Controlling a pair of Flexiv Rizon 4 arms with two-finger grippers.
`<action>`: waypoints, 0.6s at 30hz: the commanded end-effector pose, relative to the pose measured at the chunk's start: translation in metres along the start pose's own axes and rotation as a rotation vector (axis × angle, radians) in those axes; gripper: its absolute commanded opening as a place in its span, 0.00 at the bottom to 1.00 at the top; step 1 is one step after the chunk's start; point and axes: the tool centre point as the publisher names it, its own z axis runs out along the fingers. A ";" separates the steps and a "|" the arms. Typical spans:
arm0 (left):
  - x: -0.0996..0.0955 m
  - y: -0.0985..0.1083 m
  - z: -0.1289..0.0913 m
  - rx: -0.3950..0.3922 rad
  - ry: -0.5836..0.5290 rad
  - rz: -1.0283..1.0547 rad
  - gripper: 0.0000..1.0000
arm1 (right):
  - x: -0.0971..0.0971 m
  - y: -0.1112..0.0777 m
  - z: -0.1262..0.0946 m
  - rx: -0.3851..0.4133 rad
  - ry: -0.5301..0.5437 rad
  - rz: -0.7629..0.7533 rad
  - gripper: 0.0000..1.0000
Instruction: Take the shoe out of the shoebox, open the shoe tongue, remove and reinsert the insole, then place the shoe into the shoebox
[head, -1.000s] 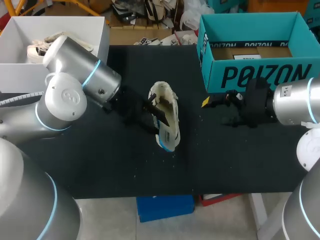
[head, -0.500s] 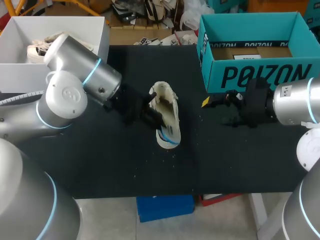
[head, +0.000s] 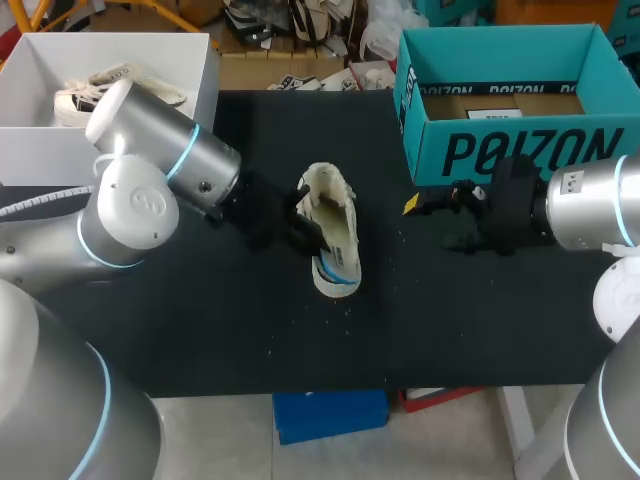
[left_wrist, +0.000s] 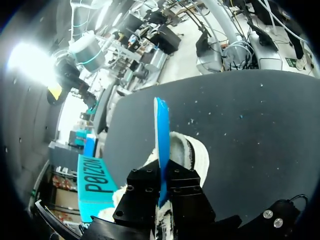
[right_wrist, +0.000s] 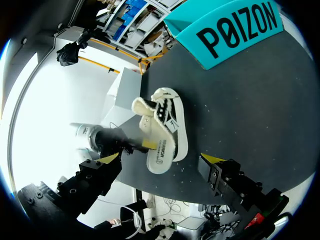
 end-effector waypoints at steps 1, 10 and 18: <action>-0.002 0.005 0.005 -0.031 -0.005 -0.011 0.00 | 0.000 0.000 0.000 0.001 -0.001 0.001 1.00; -0.008 0.008 0.001 -0.050 -0.028 -0.024 0.72 | 0.000 0.000 0.000 0.001 -0.001 0.001 1.00; -0.018 -0.023 -0.011 -0.005 -0.063 0.030 0.82 | 0.000 0.000 0.000 0.001 -0.001 0.001 1.00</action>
